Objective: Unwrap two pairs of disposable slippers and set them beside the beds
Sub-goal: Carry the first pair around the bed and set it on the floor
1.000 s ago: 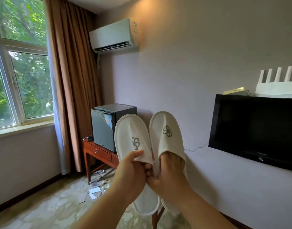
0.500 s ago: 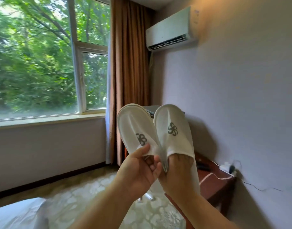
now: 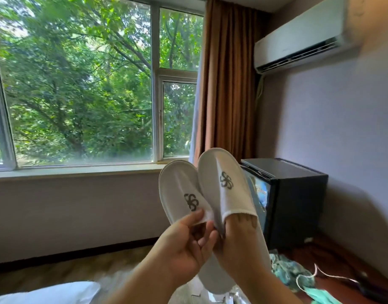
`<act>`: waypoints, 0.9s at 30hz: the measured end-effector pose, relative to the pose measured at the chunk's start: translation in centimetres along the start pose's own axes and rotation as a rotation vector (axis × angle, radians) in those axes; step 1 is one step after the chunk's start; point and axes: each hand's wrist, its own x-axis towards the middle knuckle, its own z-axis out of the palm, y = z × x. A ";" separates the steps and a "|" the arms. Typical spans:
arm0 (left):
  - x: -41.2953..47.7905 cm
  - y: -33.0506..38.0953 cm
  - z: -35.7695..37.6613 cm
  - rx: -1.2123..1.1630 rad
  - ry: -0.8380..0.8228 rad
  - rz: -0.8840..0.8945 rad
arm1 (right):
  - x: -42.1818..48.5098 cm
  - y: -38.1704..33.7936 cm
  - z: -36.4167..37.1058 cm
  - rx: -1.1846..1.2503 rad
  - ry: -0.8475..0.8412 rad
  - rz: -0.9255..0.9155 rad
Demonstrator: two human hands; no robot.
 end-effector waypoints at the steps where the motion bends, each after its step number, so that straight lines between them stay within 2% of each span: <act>1: 1.1 1.5 -0.4 0.015 -0.009 0.001 | 0.9 0.1 1.7 0.014 -0.001 0.007; 5: 4.8 7.6 -2.5 0.137 -0.109 -0.091 | 3.9 1.4 8.1 -0.009 -0.091 -0.003; 7: 6.2 10.6 -3.7 0.298 -0.183 -0.172 | 5.3 2.3 10.6 -0.025 -0.133 0.041; 9: 7.3 13.3 -4.1 0.504 -0.152 -0.121 | 6.7 3.1 13.1 -0.027 -0.152 0.044; 10: 7.9 14.8 -4.0 0.610 -0.071 -0.007 | 7.2 3.4 14.3 -0.026 -0.155 0.020; 11: 8.8 16.5 -4.0 0.708 0.045 0.195 | 7.8 3.8 15.6 -0.037 -0.156 -0.016; 13: 11.2 20.3 -4.2 0.946 0.316 0.731 | 9.0 4.6 18.0 -0.075 -0.166 -0.077; 14: 12.5 22.3 -4.4 1.146 0.446 0.992 | 9.6 5.1 19.4 -0.073 -0.171 -0.097; 15: 13.9 24.2 -4.8 1.376 0.558 1.180 | 10.1 5.6 20.9 -0.055 -0.177 -0.111; 16: 15.5 25.8 -5.3 1.569 0.638 1.248 | 10.6 6.0 22.7 -0.023 -0.186 -0.117; 17: 17.1 27.2 -5.8 1.694 0.669 1.183 | 11.2 6.4 24.6 0.019 -0.198 -0.117; 19: 20.6 29.3 -6.7 1.722 0.645 0.933 | 12.4 7.3 28.4 0.099 -0.204 -0.139; 20: 22.3 30.2 -7.2 1.726 0.624 0.862 | 13.1 7.8 30.4 0.138 -0.188 -0.165; 24: 27.6 34.1 -8.9 1.737 0.675 0.943 | 17.4 9.1 37.2 0.326 -0.179 -0.234; 27: 30.2 37.4 -9.9 1.709 0.720 1.020 | 20.8 9.6 41.4 0.378 -0.201 -0.309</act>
